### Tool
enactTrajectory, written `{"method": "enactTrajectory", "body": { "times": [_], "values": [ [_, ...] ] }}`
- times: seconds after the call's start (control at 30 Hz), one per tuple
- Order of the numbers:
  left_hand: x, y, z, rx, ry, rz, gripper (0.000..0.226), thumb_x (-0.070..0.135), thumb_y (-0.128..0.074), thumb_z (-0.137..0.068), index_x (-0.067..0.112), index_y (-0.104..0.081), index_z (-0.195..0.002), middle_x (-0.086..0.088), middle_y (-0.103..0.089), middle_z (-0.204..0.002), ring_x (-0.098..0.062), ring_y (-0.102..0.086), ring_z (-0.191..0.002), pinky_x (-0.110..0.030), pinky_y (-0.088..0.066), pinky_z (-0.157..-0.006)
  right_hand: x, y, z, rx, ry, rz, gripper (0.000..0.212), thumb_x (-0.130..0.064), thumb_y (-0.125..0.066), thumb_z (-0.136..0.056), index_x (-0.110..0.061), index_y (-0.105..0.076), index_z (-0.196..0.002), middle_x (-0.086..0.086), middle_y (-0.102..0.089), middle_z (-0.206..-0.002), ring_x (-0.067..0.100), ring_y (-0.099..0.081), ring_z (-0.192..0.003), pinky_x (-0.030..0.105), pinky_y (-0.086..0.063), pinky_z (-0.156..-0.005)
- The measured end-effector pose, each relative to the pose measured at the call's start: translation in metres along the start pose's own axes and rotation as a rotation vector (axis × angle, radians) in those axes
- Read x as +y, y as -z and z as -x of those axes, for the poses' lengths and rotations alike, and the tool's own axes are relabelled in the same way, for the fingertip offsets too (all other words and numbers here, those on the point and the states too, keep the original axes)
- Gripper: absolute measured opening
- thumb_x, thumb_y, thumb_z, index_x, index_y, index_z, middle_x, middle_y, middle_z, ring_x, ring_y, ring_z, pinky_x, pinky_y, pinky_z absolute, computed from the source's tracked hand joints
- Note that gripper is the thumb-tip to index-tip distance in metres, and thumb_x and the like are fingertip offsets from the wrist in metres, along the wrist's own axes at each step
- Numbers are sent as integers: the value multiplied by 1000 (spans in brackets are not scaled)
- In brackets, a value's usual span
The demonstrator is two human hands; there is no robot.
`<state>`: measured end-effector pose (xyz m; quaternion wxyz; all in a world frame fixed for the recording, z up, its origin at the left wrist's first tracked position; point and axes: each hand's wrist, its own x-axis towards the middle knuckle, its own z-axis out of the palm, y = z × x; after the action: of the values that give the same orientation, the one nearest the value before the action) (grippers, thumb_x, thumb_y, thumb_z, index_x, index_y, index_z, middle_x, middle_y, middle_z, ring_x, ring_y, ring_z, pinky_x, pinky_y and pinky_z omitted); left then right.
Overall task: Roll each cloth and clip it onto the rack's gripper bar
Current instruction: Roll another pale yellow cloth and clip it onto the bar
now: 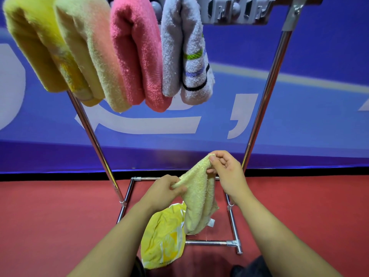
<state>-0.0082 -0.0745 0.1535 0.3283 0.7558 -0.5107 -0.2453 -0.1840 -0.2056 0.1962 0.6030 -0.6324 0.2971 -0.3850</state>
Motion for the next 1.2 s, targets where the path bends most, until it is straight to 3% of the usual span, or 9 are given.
{"method": "enactTrajectory", "body": {
  "times": [0.1, 0.2, 0.4, 0.57, 0.73, 0.83, 0.93, 1.07, 1.2],
  "values": [
    [-6, 4, 1, -10, 57, -28, 36, 37, -69, -94, 22, -52, -65, 10, -48, -67, -6, -42, -59, -30, -35, -60, 1, 5, -3, 40, -11, -5, 7, -13, -59, -100, -9, -66, -101, 1, -71, -83, 11, -68, -71, 44, -56, -86],
    [-6, 10, 4, 51, 88, -93, 26, 44, -68, -93, 28, -59, -75, 11, -63, -79, -5, -59, -77, -29, -46, -70, 4, 10, -6, 72, -17, 49, 8, -16, -61, -100, -11, -66, -101, 5, -72, -89, 12, -70, -72, 43, -57, -87],
    [11, 17, 5, 301, 82, -334, 32, 58, -62, -91, 29, -69, -102, 7, -58, -100, -18, -60, -94, -33, -48, -76, 10, 20, -8, 179, -39, 88, 7, -20, -62, -99, -14, -66, -101, 12, -73, -99, 13, -72, -74, 25, -56, -77],
    [15, 19, 2, 415, 8, -213, 20, 42, -74, -89, 22, -75, -86, 13, -67, -98, -10, -66, -88, -31, -51, -80, 11, 21, -8, 211, -69, 87, 8, -20, -61, -100, -14, -66, -100, 10, -72, -98, 18, -73, -76, 25, -57, -78],
    [17, 26, 6, 400, -22, 137, 15, 29, -86, -79, 17, -77, -82, 7, -76, -87, -6, -65, -72, -10, -44, -66, 12, 22, -9, 224, -76, 58, 10, -19, -61, -101, -11, -66, -102, 11, -69, -96, 17, -72, -76, 19, -56, -74],
    [14, 27, 6, 366, -14, 283, 19, 22, -89, -76, 20, -71, -82, -2, -72, -75, -9, -58, -62, -19, -46, -64, 13, 22, -9, 212, -86, 48, 9, -21, -61, -100, -13, -66, -101, 9, -70, -96, 16, -73, -75, 25, -58, -80],
    [9, 28, 6, 298, -15, 431, 34, 15, -89, -76, 25, -67, -99, -1, -67, -70, -9, -58, -62, -25, -51, -70, 13, 21, -9, 195, -94, 40, 9, -21, -61, -100, -13, -67, -101, 6, -73, -94, 14, -74, -75, 36, -57, -89],
    [2, 27, 8, 239, -38, 306, 8, 26, -81, -86, 23, -79, -94, -2, -76, -81, -19, -70, -76, -45, -58, -84, 15, 20, -10, 186, -95, 29, 8, -20, -61, -100, -15, -67, -100, 8, -74, -96, 9, -73, -75, 36, -58, -90],
    [9, 25, 12, 195, -81, 261, 6, 24, -73, -94, 23, -78, -91, 5, -78, -86, -18, -73, -84, -40, -58, -85, 16, 24, -12, 202, -96, 23, 8, -20, -61, -100, -15, -67, -99, 5, -74, -93, 8, -74, -75, 36, -58, -90]
  ]
}}
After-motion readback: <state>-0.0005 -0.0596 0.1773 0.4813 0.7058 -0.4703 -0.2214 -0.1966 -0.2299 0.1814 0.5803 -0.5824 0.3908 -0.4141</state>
